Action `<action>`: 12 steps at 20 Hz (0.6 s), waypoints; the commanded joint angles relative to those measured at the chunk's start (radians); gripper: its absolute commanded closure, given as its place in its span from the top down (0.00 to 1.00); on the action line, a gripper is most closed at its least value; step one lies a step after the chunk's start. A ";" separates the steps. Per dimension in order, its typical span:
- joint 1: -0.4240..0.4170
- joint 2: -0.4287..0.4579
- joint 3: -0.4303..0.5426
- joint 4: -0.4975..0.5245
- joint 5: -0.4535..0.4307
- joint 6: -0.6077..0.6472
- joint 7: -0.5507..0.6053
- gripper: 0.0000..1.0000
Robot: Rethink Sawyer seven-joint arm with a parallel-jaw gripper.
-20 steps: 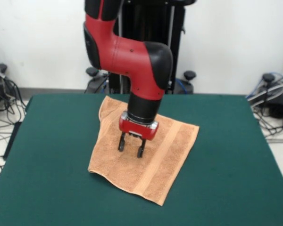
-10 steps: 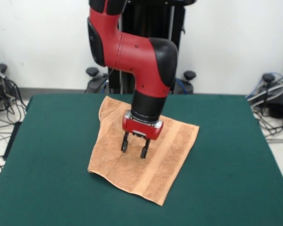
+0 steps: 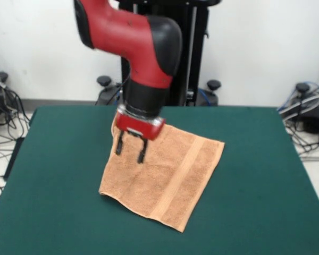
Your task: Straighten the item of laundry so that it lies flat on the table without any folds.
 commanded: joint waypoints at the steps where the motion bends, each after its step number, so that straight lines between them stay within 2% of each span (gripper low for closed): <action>1: -0.102 -0.243 0.131 0.208 -0.077 0.239 0.044 1.00; 6: -0.133 -0.251 0.137 0.207 -0.126 0.226 0.023 1.00; 12: -0.085 -0.252 0.083 0.175 -0.187 0.187 0.020 1.00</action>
